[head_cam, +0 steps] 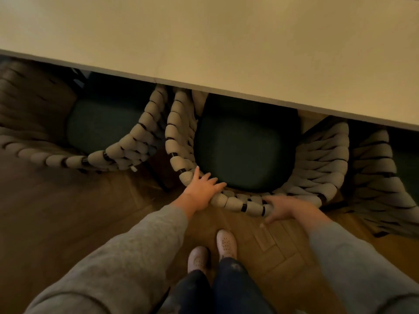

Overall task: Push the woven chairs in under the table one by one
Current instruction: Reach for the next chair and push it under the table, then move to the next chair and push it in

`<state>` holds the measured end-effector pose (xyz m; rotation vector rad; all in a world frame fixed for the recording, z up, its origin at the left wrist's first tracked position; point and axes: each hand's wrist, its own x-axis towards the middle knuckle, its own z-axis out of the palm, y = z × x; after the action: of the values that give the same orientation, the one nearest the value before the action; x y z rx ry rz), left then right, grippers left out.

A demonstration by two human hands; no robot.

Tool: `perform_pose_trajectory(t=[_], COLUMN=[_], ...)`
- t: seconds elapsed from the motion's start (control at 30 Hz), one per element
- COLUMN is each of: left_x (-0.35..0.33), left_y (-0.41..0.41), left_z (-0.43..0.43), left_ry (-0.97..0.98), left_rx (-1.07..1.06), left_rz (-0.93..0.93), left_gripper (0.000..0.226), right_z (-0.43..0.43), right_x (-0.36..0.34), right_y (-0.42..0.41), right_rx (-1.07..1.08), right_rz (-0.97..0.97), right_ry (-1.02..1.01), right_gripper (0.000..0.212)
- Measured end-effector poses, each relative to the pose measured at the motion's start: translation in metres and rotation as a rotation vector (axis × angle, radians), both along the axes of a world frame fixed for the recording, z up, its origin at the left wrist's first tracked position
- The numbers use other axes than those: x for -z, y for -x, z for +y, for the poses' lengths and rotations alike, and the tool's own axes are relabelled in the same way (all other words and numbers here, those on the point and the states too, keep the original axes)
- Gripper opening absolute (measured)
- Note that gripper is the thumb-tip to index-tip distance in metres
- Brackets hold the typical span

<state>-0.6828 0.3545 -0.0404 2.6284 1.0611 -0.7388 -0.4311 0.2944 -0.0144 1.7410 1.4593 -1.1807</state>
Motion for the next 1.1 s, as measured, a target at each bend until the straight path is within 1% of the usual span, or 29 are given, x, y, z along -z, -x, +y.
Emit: perform_pose_trajectory(t=[0.07, 0.1, 0.2, 0.3, 0.37, 0.47, 0.57, 0.67, 0.77, 0.93, 1.1], left_x=[-0.005, -0.009, -0.023, -0.031, -0.034, -0.036, -0.038, -0.044, -0.054, -0.069, -0.073], left_y=[0.016, 0.027, 0.076, 0.134, 0.175, 0.237, 0.305, 0.376, 0.438, 0.522, 0.587], left_z=[-0.010, -0.013, -0.019, -0.019, -0.017, -0.016, -0.014, -0.005, 0.004, 0.022, 0.038], left_ry=[-0.041, -0.069, -0.174, -0.211, -0.222, -0.229, -0.222, -0.234, -0.239, -0.241, -0.204], left_rx=[-0.048, -0.087, -0.295, -0.492, -0.572, -0.619, -0.634, -0.607, -0.634, -0.649, -0.703], left_rz=[-0.058, -0.084, -0.134, -0.088, -0.043, -0.014, -0.011, 0.009, 0.012, -0.004, -0.009], left_gripper=[0.086, 0.088, 0.092, 0.091, 0.090, 0.089, 0.087, 0.089, 0.092, 0.093, 0.089], right_z=[0.014, 0.022, 0.048, 0.061, 0.067, 0.077, 0.084, 0.093, 0.101, 0.115, 0.144], right_x=[-0.004, -0.006, -0.013, -0.019, -0.021, -0.021, -0.015, -0.012, -0.014, -0.023, -0.031], right_y=[0.024, 0.040, 0.099, 0.158, 0.199, 0.258, 0.322, 0.385, 0.443, 0.530, 0.600], right_rx=[0.105, 0.105, 0.004, -0.062, -0.137, -0.229, -0.230, -0.232, -0.236, -0.245, -0.307], right_rz=[0.165, 0.215, 0.298, 0.352, 0.357, 0.313, 0.295, 0.269, 0.228, 0.190, 0.194], right_ry=[-0.004, -0.068, -0.336, -0.575, -0.680, -0.700, -0.706, -0.700, -0.693, -0.690, -0.662], right_gripper=[0.103, 0.103, 0.098, 0.090, 0.086, 0.085, 0.085, 0.086, 0.086, 0.086, 0.085])
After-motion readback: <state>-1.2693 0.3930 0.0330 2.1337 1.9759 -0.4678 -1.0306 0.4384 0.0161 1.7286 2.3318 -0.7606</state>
